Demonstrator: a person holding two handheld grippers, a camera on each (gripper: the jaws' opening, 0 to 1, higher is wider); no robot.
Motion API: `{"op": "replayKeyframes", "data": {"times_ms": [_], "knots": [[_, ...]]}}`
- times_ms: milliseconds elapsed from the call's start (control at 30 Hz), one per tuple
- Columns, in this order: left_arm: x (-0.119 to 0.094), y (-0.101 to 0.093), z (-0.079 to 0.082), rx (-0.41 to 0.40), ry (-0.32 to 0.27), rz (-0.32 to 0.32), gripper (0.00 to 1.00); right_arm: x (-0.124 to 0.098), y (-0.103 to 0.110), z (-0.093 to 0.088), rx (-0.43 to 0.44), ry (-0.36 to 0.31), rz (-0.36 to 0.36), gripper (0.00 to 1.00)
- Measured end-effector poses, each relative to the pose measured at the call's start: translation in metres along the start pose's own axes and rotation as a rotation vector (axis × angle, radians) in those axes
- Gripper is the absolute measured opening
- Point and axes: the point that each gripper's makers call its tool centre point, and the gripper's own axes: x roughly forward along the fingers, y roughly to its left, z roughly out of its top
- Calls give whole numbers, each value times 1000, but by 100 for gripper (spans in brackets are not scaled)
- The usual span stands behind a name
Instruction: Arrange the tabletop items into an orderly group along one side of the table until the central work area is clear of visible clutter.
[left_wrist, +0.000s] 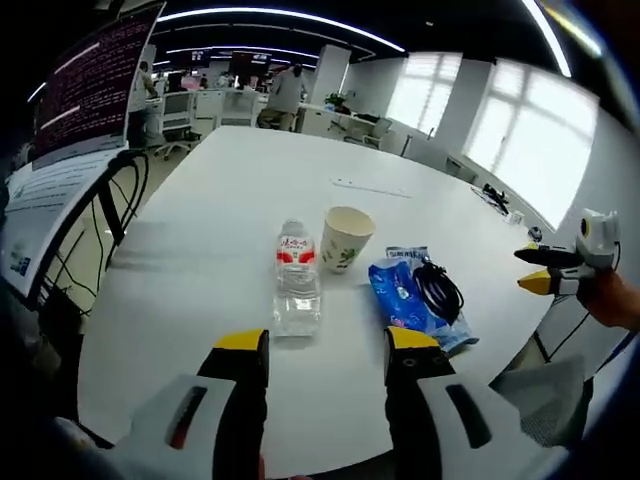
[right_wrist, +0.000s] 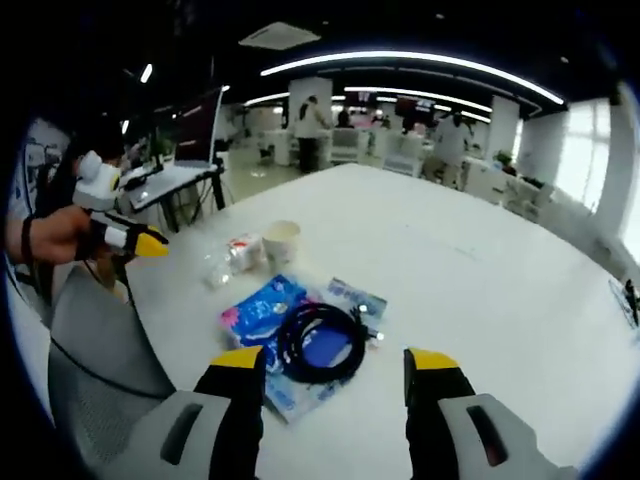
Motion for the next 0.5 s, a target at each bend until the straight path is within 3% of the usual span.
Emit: {"op": "replayKeyframes", "data": {"times_ms": [233, 400, 500], "knots": [[16, 1, -6, -18, 40, 37, 43, -9, -17, -17, 60, 8, -37, 55], [30, 11, -17, 18, 91, 40, 43, -19, -15, -24, 74, 21, -48, 56], [37, 13, -16, -13, 92, 34, 43, -23, -16, -27, 80, 18, -53, 56]]}}
